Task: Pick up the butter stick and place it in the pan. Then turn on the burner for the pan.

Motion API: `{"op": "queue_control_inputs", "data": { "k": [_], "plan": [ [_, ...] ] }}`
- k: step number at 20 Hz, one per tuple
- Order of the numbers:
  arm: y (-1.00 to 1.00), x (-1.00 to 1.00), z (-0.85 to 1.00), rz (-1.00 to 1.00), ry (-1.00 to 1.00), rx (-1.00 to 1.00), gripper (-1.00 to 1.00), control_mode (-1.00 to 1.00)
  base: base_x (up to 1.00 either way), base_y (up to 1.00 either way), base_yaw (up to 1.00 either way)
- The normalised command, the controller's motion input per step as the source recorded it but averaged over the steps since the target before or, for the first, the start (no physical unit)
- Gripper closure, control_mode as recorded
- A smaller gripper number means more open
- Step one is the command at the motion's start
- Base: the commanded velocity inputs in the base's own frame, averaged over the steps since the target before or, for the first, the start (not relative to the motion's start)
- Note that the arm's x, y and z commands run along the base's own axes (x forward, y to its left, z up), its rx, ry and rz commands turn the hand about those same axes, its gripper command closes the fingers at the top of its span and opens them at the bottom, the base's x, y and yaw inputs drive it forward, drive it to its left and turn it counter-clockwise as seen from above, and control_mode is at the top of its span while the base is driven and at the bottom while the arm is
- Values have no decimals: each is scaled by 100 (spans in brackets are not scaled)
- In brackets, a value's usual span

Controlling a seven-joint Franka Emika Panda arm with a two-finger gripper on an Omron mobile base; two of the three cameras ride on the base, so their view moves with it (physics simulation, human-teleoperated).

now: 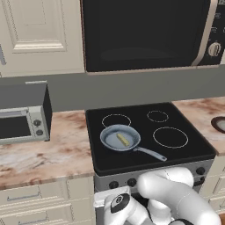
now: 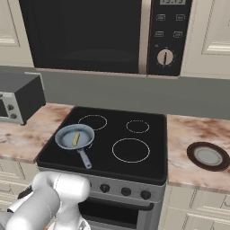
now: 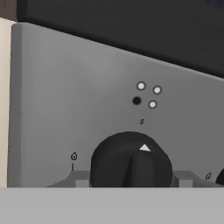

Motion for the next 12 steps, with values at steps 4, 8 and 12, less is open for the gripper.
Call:
{"op": "queue_control_inputs", "data": {
  "k": [4, 8, 12],
  "plan": [
    [-2, 0, 0, 8, 0, -2, 100, -100, 0, 0, 0],
    [0, 0, 0, 5, 2, -9, 100, -100, 0, 0, 0],
    [0, 0, 0, 2, 6, -15, 100, -100, 0, 0, 0]
  ]
}}
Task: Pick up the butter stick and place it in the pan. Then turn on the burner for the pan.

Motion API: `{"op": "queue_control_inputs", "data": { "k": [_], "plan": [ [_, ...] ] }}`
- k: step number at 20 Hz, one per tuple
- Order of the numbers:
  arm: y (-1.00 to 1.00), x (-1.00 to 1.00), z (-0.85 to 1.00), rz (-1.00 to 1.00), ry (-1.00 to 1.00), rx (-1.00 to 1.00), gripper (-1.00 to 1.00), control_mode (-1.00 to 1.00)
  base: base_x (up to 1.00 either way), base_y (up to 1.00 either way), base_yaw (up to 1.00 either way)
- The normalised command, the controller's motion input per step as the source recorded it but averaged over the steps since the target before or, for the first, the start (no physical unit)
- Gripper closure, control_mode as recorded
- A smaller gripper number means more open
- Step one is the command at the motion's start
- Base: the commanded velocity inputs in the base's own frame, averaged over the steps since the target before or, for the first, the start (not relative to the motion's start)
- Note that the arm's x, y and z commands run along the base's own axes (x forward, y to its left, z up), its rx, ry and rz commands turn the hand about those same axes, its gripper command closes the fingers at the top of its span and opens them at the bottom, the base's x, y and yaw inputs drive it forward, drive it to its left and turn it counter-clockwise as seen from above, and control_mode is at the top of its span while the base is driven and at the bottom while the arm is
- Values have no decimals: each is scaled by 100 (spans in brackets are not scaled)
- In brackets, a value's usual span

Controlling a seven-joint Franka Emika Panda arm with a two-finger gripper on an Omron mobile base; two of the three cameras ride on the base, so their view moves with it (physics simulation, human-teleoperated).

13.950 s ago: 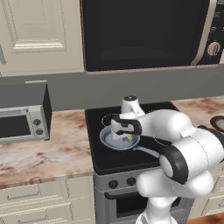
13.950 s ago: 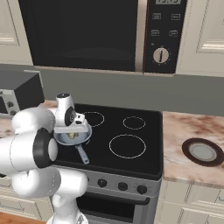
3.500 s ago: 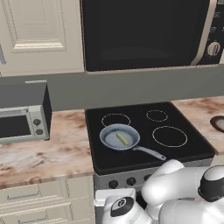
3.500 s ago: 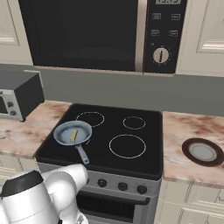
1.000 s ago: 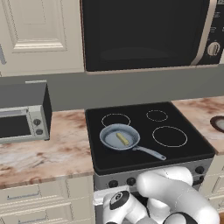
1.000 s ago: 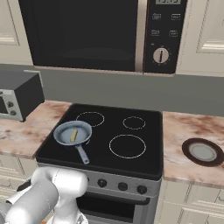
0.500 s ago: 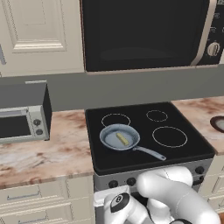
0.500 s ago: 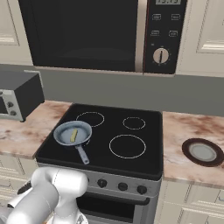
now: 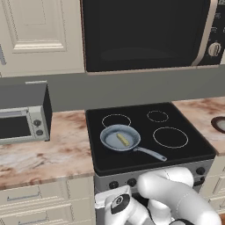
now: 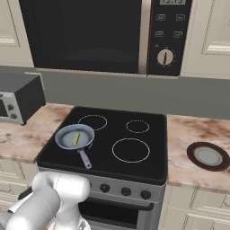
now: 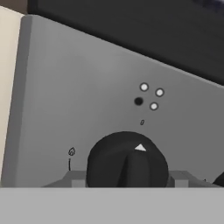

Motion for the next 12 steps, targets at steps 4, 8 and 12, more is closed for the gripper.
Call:
{"op": "queue_control_inputs", "data": {
  "k": [4, 8, 12],
  "plan": [
    [0, 0, 0, 0, 10, -18, 100, -100, 0, 0, 0],
    [0, 0, -1, 0, 12, -22, 100, -100, 0, 0, 0],
    [0, -3, -12, 0, 7, -29, 100, -100, 0, 0, 0]
  ]
}}
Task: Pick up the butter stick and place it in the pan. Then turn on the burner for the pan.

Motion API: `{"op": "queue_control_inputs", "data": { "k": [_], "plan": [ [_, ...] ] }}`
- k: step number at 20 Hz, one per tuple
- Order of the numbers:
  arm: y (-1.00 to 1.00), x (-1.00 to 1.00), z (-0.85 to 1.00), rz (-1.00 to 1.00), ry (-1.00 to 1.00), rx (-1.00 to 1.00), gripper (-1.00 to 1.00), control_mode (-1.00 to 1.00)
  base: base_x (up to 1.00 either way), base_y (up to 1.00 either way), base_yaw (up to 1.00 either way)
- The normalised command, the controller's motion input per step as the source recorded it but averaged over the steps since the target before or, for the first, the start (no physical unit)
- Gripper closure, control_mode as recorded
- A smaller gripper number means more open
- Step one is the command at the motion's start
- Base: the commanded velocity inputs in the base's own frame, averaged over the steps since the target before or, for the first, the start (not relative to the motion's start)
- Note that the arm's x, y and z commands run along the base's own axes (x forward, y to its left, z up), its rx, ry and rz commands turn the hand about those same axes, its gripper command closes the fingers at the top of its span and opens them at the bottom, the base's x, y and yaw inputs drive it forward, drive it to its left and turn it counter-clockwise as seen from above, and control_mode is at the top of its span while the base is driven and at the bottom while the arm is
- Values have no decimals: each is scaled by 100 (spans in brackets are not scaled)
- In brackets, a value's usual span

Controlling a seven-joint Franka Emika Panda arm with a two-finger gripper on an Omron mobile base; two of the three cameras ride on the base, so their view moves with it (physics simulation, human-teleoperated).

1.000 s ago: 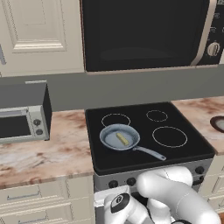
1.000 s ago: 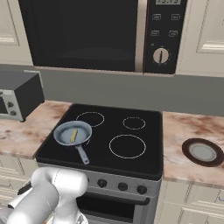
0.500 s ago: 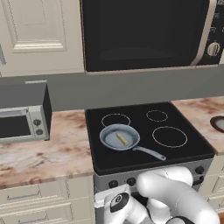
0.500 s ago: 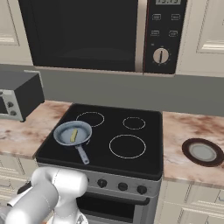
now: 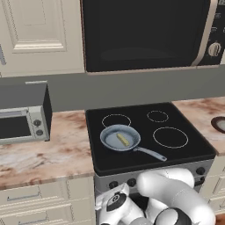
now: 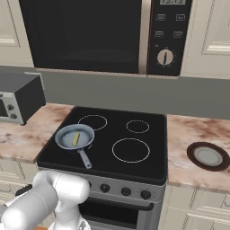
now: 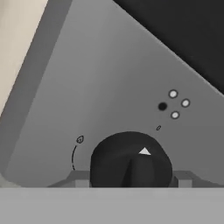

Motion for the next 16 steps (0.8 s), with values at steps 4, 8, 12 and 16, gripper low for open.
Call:
{"op": "queue_control_inputs", "data": {
  "k": [4, 8, 12, 16],
  "plan": [
    [0, -7, -13, 0, 8, -30, 100, -100, 0, 0, 0],
    [0, -4, -15, 0, 12, -30, 100, -100, 0, 0, 0],
    [0, -2, -8, 0, 12, -29, 100, -100, 0, 0, 0],
    [0, -5, -10, 0, 11, -29, 100, -100, 0, 0, 0]
  ]
}}
